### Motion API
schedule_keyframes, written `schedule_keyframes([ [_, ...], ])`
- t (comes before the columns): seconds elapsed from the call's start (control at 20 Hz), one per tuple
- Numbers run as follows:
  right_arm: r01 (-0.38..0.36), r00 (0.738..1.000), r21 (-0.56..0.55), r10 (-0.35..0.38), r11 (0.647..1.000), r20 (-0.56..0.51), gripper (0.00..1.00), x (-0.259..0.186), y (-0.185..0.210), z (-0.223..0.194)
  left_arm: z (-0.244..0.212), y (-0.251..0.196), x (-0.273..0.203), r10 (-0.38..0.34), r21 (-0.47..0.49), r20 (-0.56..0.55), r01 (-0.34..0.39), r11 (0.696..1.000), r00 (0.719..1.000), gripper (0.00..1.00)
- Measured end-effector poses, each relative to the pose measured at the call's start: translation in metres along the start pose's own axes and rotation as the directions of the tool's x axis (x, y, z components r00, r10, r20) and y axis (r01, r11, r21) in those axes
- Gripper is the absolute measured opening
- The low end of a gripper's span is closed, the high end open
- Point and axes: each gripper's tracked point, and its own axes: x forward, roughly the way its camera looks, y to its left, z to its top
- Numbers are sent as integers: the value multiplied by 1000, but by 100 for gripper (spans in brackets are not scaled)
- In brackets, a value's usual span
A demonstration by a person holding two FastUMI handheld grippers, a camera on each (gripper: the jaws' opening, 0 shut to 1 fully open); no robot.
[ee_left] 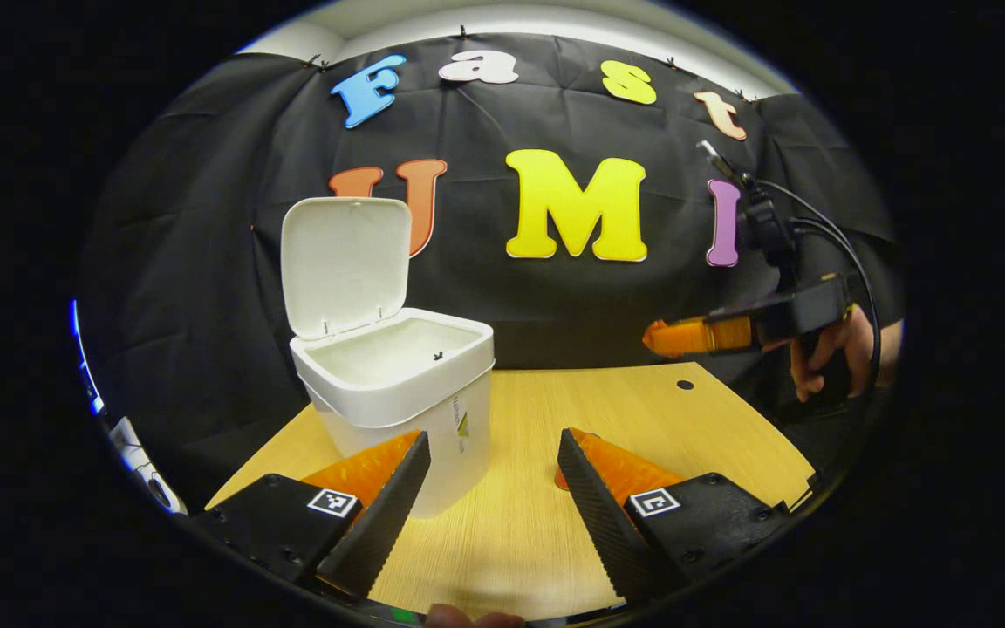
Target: Press the lid of the desktop garbage bin to open it, pick up the crumpled paper on the desktop and throw it into the bin, then pick up the pop can on the desktop and drop it into the bin, and finally close the garbage bin lid.
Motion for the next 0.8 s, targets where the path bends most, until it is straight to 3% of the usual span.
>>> schedule_keyframes([
  [0.3, -150, 981, -77, 158, 986, 109, 9, 35, 85, 81, 6, 44, -12, 118, -42, 27, -117, 992, 993, 97],
  [0.55, -249, 964, -108, 257, 963, 64, 10, 80, 154, 82, 15, 76, -23, 205, -64, 47, -201, 977, 978, 97],
  [0.8, -288, 956, -142, 293, 947, 17, 12, 122, 193, 73, 16, 99, -33, 270, -76, 53, -265, 961, 961, 97],
])
